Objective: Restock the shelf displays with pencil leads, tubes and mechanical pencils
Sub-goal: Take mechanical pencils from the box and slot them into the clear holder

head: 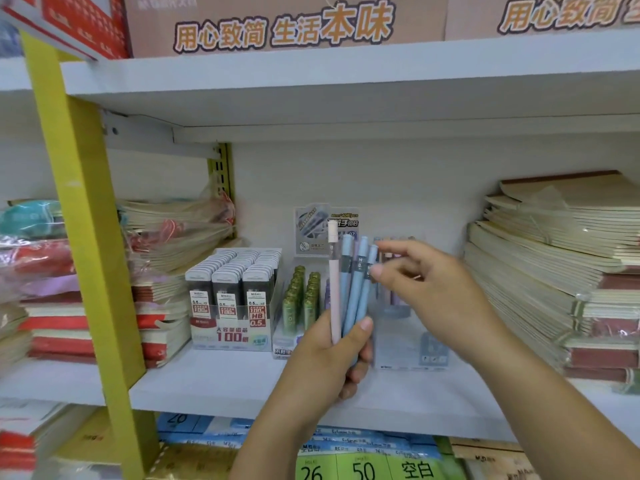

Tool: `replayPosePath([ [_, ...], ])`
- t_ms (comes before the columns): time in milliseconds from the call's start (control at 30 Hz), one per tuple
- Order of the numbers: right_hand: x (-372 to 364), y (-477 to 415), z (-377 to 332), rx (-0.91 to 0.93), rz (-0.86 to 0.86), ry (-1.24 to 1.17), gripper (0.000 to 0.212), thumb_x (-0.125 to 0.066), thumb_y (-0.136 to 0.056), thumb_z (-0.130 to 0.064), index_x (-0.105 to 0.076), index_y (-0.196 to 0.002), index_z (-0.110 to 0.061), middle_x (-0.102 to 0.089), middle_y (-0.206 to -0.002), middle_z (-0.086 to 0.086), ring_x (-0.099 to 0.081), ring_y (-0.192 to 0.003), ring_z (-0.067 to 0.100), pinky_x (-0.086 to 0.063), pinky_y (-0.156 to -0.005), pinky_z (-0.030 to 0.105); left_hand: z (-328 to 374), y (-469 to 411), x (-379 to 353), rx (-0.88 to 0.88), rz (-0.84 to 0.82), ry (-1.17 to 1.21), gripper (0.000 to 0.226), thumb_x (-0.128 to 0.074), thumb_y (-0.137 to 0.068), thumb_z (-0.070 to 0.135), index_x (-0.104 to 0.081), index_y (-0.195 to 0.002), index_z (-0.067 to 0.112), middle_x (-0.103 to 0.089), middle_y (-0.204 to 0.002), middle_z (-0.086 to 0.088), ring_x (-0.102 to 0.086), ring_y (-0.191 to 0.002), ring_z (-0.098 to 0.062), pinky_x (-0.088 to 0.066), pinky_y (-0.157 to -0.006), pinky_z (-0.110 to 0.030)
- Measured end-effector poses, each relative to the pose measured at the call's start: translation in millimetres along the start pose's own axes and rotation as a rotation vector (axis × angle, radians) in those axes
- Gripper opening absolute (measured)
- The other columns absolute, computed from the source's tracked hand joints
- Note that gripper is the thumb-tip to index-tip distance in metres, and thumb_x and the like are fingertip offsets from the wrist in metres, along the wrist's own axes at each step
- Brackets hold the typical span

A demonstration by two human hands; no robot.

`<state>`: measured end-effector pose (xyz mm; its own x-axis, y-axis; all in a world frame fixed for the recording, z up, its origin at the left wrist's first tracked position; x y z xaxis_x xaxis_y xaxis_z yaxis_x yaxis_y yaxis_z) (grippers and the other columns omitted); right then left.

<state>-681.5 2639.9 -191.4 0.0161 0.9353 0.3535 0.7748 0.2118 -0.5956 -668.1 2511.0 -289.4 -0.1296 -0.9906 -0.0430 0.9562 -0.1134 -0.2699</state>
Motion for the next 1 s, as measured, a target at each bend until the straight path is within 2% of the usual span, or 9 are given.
replayPosePath([
  [67,-2,5,2,-0.024,0.002,-0.068,0.026,-0.070,-0.086,-0.023,-0.061,-0.106,-0.038,-0.073,-0.076,-0.006,-0.065,-0.072,0.001,-0.049,-0.075,0.020,2,1,-5,0.000,-0.031,-0.030,0.013,-0.061,-0.097,0.038,-0.062,-0.090,0.028,-0.059,-0.071,0.003,-0.047,-0.053,-0.010,-0.036,-0.043,-0.020],
  [200,14,0,12,-0.069,0.156,-0.223,0.025,-0.069,-0.087,-0.014,-0.058,-0.107,-0.024,-0.073,-0.074,0.002,-0.063,-0.061,0.003,-0.045,-0.062,0.022,8,-2,-8,-0.012,0.020,-0.049,0.026,-0.056,-0.098,0.043,-0.059,-0.094,0.017,-0.059,-0.067,0.003,-0.048,-0.051,-0.011,-0.037,-0.043,-0.022],
  [300,48,0,4,0.062,0.412,-0.284,0.026,-0.065,-0.088,-0.016,-0.050,-0.101,-0.033,-0.073,-0.080,0.002,-0.070,-0.072,0.010,-0.049,-0.060,0.023,11,-6,5,-0.009,0.126,-0.039,0.035,-0.054,-0.097,0.044,-0.054,-0.084,0.011,-0.055,-0.056,0.007,-0.050,-0.052,-0.014,-0.037,-0.041,-0.021],
  [367,62,1,-6,0.180,0.489,-0.194,0.030,-0.064,-0.087,-0.022,-0.046,-0.096,-0.045,-0.073,-0.086,0.000,-0.071,-0.082,0.014,-0.053,-0.065,0.027,9,-8,13,-0.002,0.156,-0.022,0.034,-0.054,-0.097,0.042,-0.052,-0.081,0.012,-0.052,-0.054,0.008,-0.046,-0.047,-0.010,-0.034,-0.040,-0.020],
  [533,44,-15,0,0.200,0.366,0.182,0.036,-0.064,-0.088,-0.015,-0.045,-0.094,-0.044,-0.070,-0.083,-0.012,-0.066,-0.076,0.000,-0.046,-0.062,0.010,-1,-6,19,0.026,0.122,-0.031,0.035,-0.050,-0.100,0.039,-0.047,-0.080,0.010,-0.046,-0.052,0.008,-0.051,-0.041,-0.005,-0.030,-0.039,-0.020],
  [667,23,-29,18,0.147,0.198,0.350,0.037,-0.062,-0.089,-0.014,-0.042,-0.090,-0.045,-0.070,-0.081,-0.013,-0.064,-0.071,-0.002,-0.047,-0.064,0.017,-2,-6,19,0.019,0.109,-0.041,0.035,-0.052,-0.099,0.040,-0.049,-0.080,0.011,-0.047,-0.049,0.010,-0.041,-0.040,-0.006,-0.032,-0.039,-0.018],
  [800,12,-38,29,0.126,0.086,0.463,0.039,-0.060,-0.089,-0.010,-0.040,-0.088,-0.043,-0.068,-0.075,-0.004,-0.058,-0.061,0.007,-0.042,-0.057,0.019,-3,-7,21,0.010,0.120,-0.005,0.035,-0.053,-0.098,0.040,-0.050,-0.079,0.012,-0.049,-0.053,0.009,-0.040,-0.043,-0.008,-0.032,-0.040,-0.020],
  [933,13,-47,25,0.125,0.075,0.528,0.040,-0.062,-0.089,-0.012,-0.037,-0.086,-0.043,-0.066,-0.073,-0.006,-0.058,-0.065,0.003,-0.044,-0.062,0.018,-4,-9,22,0.003,0.115,0.008,0.034,-0.053,-0.098,0.040,-0.051,-0.078,0.013,-0.049,-0.053,0.009,-0.039,-0.043,-0.008,-0.032,-0.040,-0.020],
  [1000,12,-52,22,0.139,0.081,0.556,0.039,-0.064,-0.089,-0.013,-0.036,-0.090,-0.041,-0.065,-0.072,-0.007,-0.060,-0.065,0.003,-0.048,-0.063,0.025,-4,-10,23,0.000,0.117,0.013,0.033,-0.053,-0.099,0.039,-0.051,-0.079,0.014,-0.049,-0.054,0.008,-0.039,-0.043,-0.008,-0.031,-0.040,-0.020],
])
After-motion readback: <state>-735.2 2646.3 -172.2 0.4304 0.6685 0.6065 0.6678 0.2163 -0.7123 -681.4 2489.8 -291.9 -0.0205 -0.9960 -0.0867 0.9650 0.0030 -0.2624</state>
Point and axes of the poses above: each hand's wrist, its own y-axis away from the middle knuckle, its own x-axis out of the back of the hand, z = x × y, the point moved 8 cm from there along -y, towards the middle knuckle
